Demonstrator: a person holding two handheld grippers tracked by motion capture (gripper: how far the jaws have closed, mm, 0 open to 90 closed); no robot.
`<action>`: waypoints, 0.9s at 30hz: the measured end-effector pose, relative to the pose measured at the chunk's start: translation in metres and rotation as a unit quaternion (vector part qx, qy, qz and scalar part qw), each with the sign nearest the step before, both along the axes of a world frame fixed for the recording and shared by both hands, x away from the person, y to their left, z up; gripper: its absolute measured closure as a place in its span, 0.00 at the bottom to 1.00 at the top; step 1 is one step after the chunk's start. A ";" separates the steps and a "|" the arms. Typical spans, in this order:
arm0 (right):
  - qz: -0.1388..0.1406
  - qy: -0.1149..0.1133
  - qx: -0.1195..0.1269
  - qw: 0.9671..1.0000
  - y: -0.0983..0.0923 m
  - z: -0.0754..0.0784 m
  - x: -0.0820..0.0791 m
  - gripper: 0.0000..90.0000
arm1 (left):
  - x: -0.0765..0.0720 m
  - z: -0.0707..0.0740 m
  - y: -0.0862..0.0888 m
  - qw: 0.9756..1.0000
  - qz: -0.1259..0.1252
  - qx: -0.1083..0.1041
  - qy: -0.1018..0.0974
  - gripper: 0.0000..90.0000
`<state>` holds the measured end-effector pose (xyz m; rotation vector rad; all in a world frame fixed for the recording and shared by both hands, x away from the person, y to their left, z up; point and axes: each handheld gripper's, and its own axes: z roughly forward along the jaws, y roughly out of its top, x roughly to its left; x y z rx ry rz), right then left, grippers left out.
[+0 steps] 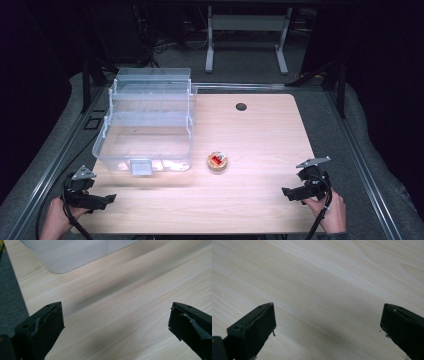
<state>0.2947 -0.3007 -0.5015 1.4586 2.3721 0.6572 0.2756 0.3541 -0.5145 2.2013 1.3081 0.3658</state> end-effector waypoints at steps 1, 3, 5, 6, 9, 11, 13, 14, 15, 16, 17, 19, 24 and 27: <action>0.001 0.000 0.003 1.000 0.001 0.001 0.001 0.00 | 0.000 0.001 -0.001 1.000 0.002 0.006 0.000 0.00; 0.006 0.001 0.004 1.000 0.004 0.002 0.003 0.00 | 0.001 0.003 -0.003 1.000 -0.001 0.013 0.000 0.00; 0.010 0.004 0.003 1.000 0.007 0.003 0.006 0.00 | 0.002 0.003 -0.004 1.000 -0.005 0.012 0.001 0.00; 0.012 0.004 0.002 1.000 0.008 0.004 0.007 0.00 | 0.003 0.002 -0.005 1.000 -0.007 0.013 0.004 0.00; 0.017 0.005 0.001 1.000 0.012 0.005 0.010 0.00 | 0.004 0.001 -0.006 1.000 -0.006 0.014 0.007 0.00; 0.026 0.009 -0.003 1.000 0.021 0.006 0.016 0.00 | 0.004 -0.001 -0.007 1.000 -0.007 0.017 0.011 0.00; 0.034 0.009 -0.003 0.999 0.025 0.008 0.020 0.00 | 0.004 -0.002 -0.007 1.000 -0.005 0.013 0.015 0.00; 0.040 0.009 0.003 0.999 0.029 0.009 0.023 0.00 | 0.004 -0.002 -0.007 1.000 -0.005 0.013 0.015 0.00; 0.044 0.008 0.002 0.999 0.032 0.011 0.025 0.00 | 0.004 -0.001 -0.006 1.000 -0.007 0.008 0.019 0.00; 0.046 0.004 -0.002 0.999 0.035 0.012 0.026 0.00 | 0.004 -0.001 -0.006 1.000 -0.009 0.006 0.021 0.00; 0.052 -0.001 -0.002 0.999 0.039 0.013 0.028 0.00 | 0.004 -0.001 -0.006 1.000 -0.008 0.005 0.022 0.00; 0.059 0.002 -0.005 0.998 0.047 0.016 0.033 0.00 | 0.004 0.000 -0.006 1.000 -0.009 0.007 0.023 0.00; 0.083 0.002 -0.008 0.996 0.070 0.020 0.047 0.00 | 0.003 0.001 -0.006 1.000 -0.006 0.006 0.022 0.00; 0.098 0.004 -0.007 0.995 0.082 0.020 0.055 0.00 | 0.004 -0.002 -0.005 1.000 -0.002 0.005 0.025 0.00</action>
